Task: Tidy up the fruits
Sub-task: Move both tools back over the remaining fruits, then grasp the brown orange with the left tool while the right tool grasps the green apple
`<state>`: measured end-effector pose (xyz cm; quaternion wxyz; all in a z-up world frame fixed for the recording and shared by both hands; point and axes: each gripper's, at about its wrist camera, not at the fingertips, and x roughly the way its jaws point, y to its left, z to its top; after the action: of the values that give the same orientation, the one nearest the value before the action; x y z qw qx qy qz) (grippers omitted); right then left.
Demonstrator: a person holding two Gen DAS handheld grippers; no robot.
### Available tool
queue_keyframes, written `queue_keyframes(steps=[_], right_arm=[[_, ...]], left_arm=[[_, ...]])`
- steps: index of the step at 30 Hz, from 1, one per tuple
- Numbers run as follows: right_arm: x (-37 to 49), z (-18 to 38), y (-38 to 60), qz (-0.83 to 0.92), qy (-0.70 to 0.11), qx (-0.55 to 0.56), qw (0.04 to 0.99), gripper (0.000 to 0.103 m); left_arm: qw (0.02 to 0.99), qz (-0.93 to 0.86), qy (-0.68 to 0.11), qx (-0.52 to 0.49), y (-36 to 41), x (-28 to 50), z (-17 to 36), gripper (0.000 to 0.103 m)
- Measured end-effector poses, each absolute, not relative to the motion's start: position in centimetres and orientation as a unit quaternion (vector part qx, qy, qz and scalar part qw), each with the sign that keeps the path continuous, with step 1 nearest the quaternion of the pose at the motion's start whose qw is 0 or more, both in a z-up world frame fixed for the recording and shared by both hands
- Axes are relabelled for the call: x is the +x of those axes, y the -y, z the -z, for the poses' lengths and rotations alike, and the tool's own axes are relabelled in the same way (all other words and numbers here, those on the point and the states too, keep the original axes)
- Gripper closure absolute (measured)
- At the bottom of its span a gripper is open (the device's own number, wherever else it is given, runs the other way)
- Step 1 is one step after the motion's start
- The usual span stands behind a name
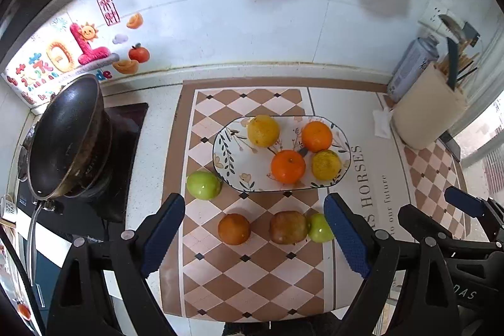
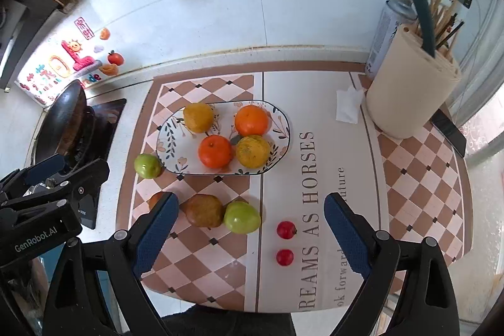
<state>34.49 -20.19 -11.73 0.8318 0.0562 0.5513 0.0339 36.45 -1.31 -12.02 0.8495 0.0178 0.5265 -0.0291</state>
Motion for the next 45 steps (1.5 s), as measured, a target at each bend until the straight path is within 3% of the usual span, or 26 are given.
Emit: queue_keyframes(steps=[11,20,22,23,33,40,45], right_arm=[[31.6,8.4,20.3,-0.041,-0.527,0.069,0.846,0.007],[32.4,9.6,20.6,-0.053,-0.536,0.095,0.837,0.007],[33.0,10.9,20.9,-0.058,-0.546,0.11,0.829,0.007],[33.4,11.7,21.1,-0.061,-0.551,0.119,0.823,0.007],[38.0,26.4,21.8,-0.063,-0.66,0.193,0.723,0.008],[39.0,33.5,21.8,-0.063,-0.697,0.233,0.675,0.023],[39.4,35.6,20.8,-0.067,-0.709,0.233,0.662,0.027]], left_arm=[[0.86,0.04,-0.508,0.007,1.2,33.4,9.7,0.013],[0.859,0.029,-0.511,0.002,0.6,34.0,10.5,0.013],[0.854,0.025,-0.519,0.007,0.4,34.6,11.4,0.008],[0.852,0.022,-0.522,0.008,0.2,34.8,11.7,0.001],[0.787,-0.037,-0.616,-0.022,-4.0,38.4,20.9,0.001],[0.715,-0.049,-0.693,-0.082,-5.9,39.7,28.0,0.001],[0.683,-0.047,-0.721,-0.105,-5.7,39.7,31.4,0.001]])
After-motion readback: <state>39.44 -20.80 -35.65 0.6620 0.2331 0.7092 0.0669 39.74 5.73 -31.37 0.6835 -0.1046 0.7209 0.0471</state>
